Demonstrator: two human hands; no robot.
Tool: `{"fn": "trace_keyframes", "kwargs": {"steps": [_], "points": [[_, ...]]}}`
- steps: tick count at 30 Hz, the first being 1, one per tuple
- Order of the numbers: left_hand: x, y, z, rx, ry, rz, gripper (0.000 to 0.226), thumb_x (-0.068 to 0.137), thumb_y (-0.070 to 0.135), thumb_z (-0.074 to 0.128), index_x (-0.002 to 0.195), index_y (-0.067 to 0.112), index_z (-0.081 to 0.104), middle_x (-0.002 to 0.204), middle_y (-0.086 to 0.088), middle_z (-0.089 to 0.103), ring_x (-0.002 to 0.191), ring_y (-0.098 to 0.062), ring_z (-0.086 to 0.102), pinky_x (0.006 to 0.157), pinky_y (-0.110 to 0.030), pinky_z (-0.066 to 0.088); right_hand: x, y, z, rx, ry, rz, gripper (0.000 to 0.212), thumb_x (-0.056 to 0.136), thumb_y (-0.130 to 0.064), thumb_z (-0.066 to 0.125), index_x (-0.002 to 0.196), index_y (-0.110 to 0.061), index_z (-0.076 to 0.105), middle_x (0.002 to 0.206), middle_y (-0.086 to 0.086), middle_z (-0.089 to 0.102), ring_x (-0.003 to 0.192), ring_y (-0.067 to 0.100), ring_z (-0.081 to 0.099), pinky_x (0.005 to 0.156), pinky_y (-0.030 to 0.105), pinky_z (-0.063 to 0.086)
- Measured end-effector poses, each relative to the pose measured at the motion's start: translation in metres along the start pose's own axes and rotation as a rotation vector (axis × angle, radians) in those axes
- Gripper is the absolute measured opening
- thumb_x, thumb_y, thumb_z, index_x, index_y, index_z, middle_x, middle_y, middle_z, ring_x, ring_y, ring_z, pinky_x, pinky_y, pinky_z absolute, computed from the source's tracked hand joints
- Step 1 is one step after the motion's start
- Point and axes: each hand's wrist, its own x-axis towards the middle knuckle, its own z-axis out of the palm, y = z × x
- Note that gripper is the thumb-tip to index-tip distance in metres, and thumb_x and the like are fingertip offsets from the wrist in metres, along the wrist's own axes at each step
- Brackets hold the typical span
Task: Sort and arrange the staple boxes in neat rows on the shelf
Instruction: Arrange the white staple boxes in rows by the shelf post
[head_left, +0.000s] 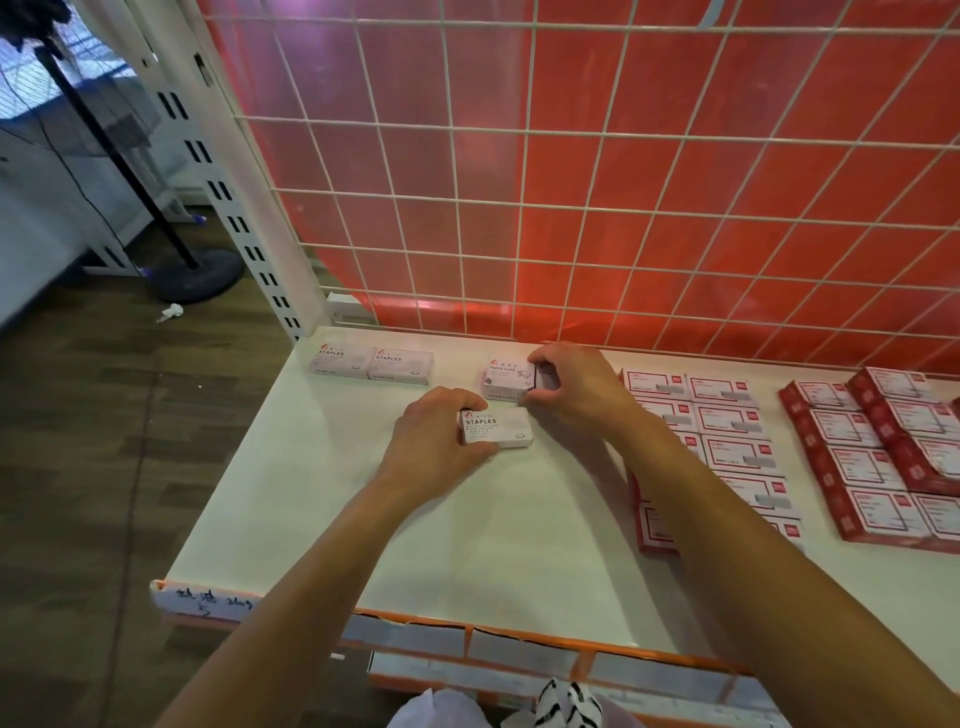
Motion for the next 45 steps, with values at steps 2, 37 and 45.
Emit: {"fn": "trace_keyframes", "kwargs": {"steps": [2, 37, 45], "points": [[0.001, -0.001, -0.001, -0.007, -0.003, 0.002, 0.045, 0.075, 0.03, 0.077, 0.117, 0.021, 0.062, 0.121, 0.001, 0.061, 0.102, -0.014, 0.059, 0.086, -0.028, 0.05, -0.001, 0.0, 0.0, -0.004, -0.001, 0.01, 0.033, 0.078, -0.027, 0.07, 0.108, -0.014, 0.065, 0.108, 0.004, 0.064, 0.09, 0.016, 0.051, 0.074, 0.03, 0.04], [-0.039, -0.091, -0.068, -0.451, -0.067, -0.086, 0.053, 0.083, 0.012, 0.071, 0.132, 0.019, 0.054, 0.117, 0.008, 0.064, 0.093, -0.005, 0.067, 0.086, -0.025, 0.054, -0.05, -0.088, 0.048, 0.504, -0.018, -0.018, 0.048, 0.08, -0.006, 0.07, 0.126, -0.015, 0.059, 0.117, -0.001, 0.064, 0.103, 0.01, 0.062, 0.099, 0.029, 0.047], [-0.045, -0.117, -0.077, -0.446, -0.008, -0.086, 0.04, 0.084, 0.015, 0.072, 0.122, 0.019, 0.06, 0.108, 0.01, 0.067, 0.082, 0.001, 0.068, 0.07, -0.012, 0.052, -0.046, -0.118, 0.069, 0.361, 0.02, -0.068, 0.049, 0.079, -0.006, 0.071, 0.126, -0.012, 0.059, 0.123, 0.004, 0.061, 0.105, 0.014, 0.059, 0.096, 0.018, 0.044]]}}
